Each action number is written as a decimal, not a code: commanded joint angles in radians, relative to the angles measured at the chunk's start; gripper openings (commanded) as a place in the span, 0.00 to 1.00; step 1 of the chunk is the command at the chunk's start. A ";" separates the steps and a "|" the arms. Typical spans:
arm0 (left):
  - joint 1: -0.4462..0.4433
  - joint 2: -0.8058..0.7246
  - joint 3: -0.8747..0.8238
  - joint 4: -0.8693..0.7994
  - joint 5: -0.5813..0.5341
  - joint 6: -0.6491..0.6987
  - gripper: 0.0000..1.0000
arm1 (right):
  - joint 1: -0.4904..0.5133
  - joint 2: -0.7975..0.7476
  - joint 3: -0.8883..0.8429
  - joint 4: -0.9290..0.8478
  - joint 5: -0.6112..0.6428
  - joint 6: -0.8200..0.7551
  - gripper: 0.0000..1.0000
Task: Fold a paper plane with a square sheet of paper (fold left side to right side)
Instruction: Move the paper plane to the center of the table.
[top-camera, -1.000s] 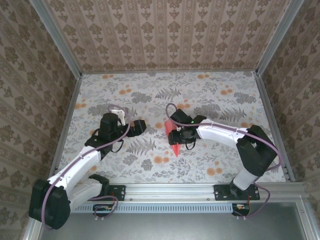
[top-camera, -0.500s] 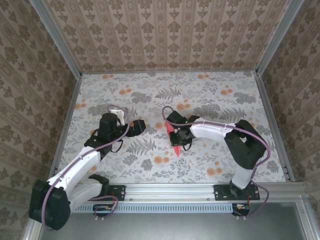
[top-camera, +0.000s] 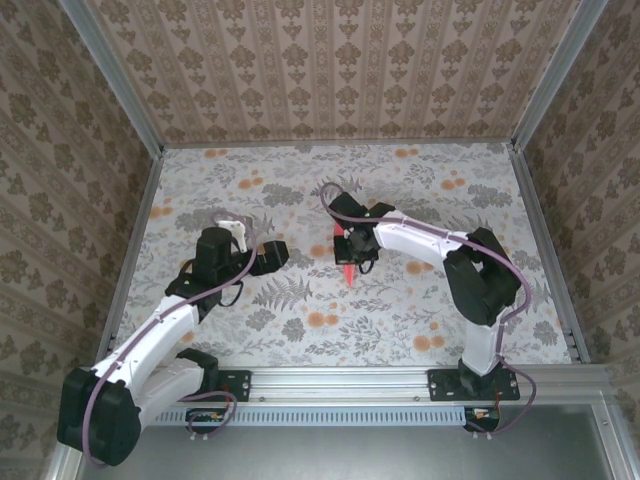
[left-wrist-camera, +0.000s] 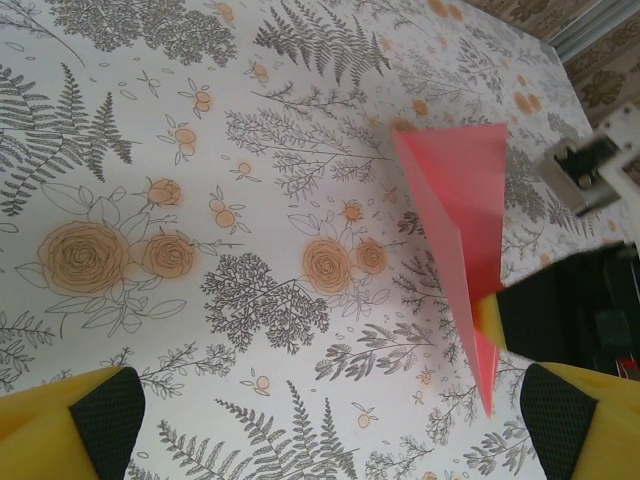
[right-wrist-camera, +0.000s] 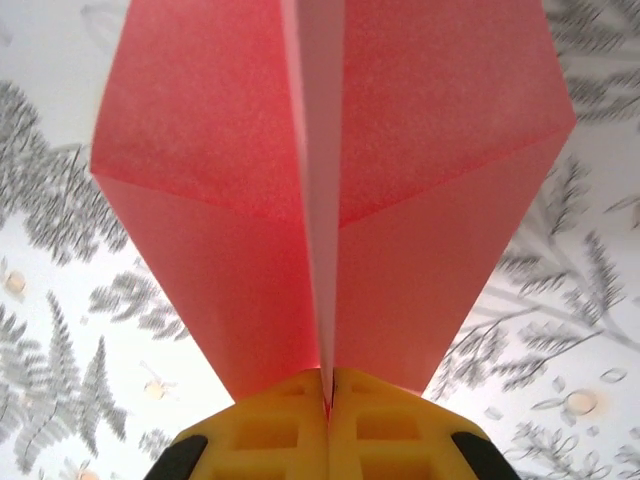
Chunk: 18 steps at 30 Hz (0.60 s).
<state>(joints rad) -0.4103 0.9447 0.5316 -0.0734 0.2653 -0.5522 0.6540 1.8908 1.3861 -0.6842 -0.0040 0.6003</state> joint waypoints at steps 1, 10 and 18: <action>0.008 -0.020 -0.004 -0.024 0.013 0.029 1.00 | -0.032 0.065 0.088 -0.102 0.042 -0.044 0.05; 0.012 -0.021 -0.002 -0.033 0.012 0.032 1.00 | -0.080 0.181 0.194 -0.122 0.037 -0.086 0.06; 0.013 -0.021 0.008 -0.047 0.014 0.038 1.00 | -0.083 0.227 0.202 -0.117 0.012 -0.084 0.07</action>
<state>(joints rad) -0.4042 0.9405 0.5312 -0.0834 0.2653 -0.5446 0.5720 2.0979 1.5631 -0.7631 0.0154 0.5259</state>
